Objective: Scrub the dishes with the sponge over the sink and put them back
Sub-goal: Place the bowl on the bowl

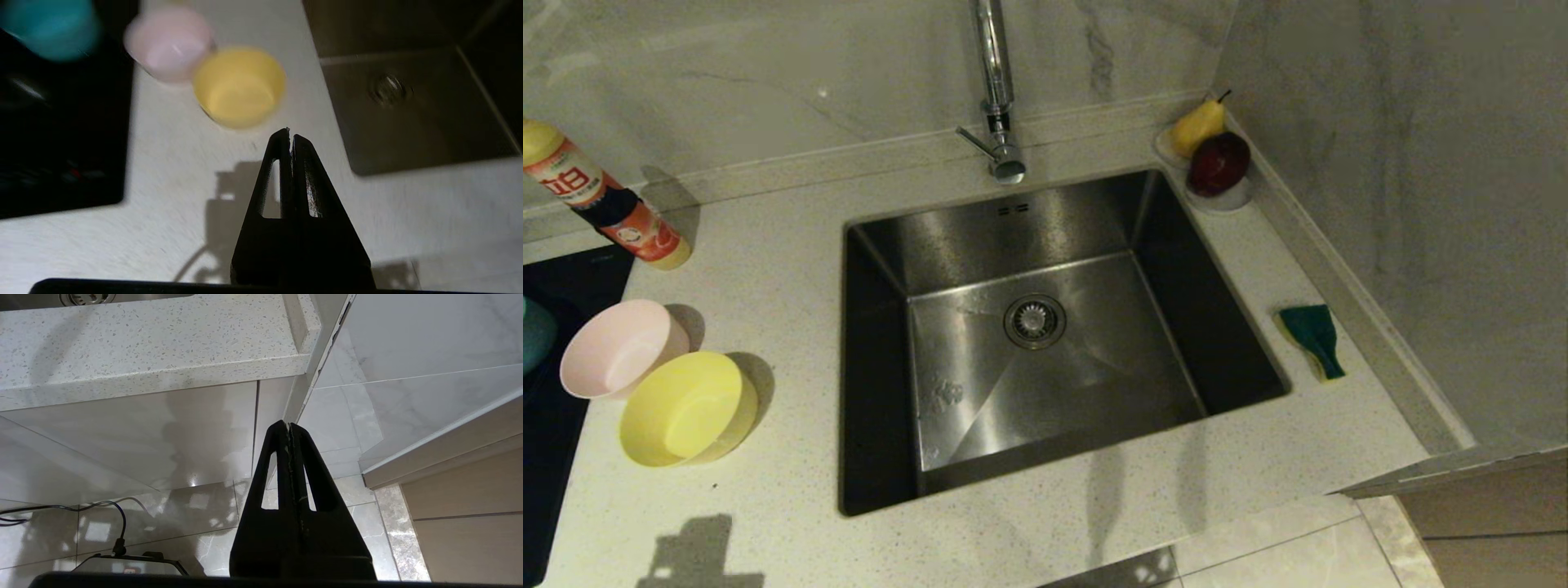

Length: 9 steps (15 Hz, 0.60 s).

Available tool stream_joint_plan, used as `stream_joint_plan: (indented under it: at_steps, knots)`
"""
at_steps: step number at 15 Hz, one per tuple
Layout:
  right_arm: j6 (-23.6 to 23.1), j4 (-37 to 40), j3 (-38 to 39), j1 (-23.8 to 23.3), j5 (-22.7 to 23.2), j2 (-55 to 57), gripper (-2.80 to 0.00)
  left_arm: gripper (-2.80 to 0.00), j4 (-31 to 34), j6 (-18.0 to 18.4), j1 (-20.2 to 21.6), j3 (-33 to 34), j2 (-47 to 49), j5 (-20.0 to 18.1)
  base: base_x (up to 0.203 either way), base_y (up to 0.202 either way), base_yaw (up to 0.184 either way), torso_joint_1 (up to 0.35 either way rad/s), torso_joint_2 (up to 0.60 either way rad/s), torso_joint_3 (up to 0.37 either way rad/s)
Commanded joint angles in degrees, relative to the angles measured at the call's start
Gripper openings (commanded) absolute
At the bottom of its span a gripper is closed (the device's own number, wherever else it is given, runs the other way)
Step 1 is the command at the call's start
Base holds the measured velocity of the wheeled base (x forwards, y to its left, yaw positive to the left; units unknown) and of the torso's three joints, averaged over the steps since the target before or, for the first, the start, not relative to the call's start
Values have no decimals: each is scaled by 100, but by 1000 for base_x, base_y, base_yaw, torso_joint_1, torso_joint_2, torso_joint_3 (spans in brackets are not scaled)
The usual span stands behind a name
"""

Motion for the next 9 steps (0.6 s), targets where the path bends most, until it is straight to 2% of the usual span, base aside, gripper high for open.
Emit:
stream_joint_plan:
  at_steps: [1,4,6,9]
  knots:
    - [-3,1,0,5,4,7,-280,-280,100,-4,9,-921,895,332,0,0,0,0,0,0]
    - [-3,1,0,5,4,7,-280,-280,192,-10,10,-1791,2030,728,0,0,0,0,0,0]
    - [-3,1,0,7,4,7,-280,-280,380,-44,12,-2417,2808,831,0,0,0,0,0,0]
    - [-3,1,0,5,4,7,-280,-280,1037,-340,16,-3836,4166,890,0,0,0,0,0,0]
